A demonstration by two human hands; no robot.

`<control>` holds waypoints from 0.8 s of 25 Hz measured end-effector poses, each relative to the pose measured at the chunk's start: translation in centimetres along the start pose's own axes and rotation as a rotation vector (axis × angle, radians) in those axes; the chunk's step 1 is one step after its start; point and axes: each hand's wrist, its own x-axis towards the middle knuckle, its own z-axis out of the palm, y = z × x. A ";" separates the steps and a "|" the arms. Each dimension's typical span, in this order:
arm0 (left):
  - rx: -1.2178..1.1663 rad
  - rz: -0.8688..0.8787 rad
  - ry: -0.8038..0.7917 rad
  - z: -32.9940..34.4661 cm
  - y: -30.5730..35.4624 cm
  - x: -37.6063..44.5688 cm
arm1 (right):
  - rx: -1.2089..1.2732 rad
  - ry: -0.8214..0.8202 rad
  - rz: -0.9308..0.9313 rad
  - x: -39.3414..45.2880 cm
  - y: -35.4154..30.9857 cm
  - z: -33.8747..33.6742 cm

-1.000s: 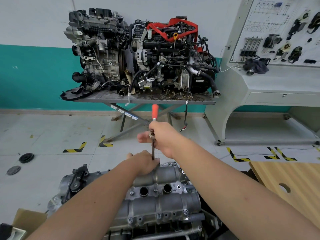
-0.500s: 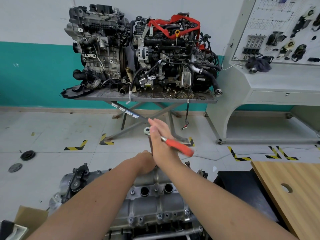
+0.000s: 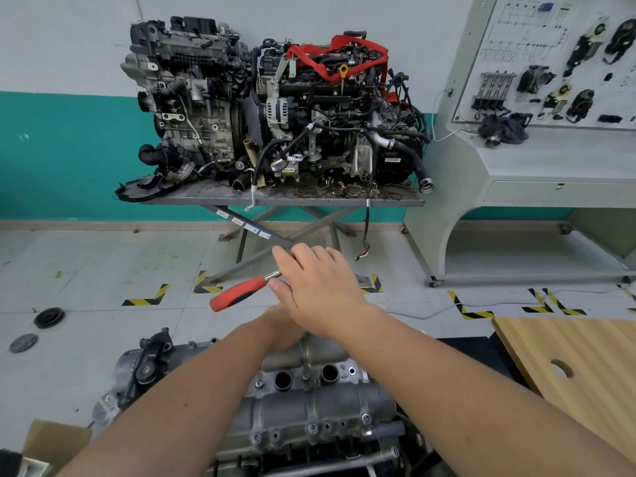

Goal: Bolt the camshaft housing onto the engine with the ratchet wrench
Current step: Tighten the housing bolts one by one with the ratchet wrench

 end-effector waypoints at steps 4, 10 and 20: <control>0.086 0.048 -0.168 -0.5 -1.4 0.8 | 0.050 -0.112 0.027 1.8 0.1 -1.7; 0.260 0.170 0.097 -1.9 -1.9 0.0 | 1.291 -0.361 0.790 3.5 -0.5 -2.6; 0.255 0.081 0.025 -2.8 -0.6 -0.2 | 1.517 0.250 0.728 0.6 -1.0 2.4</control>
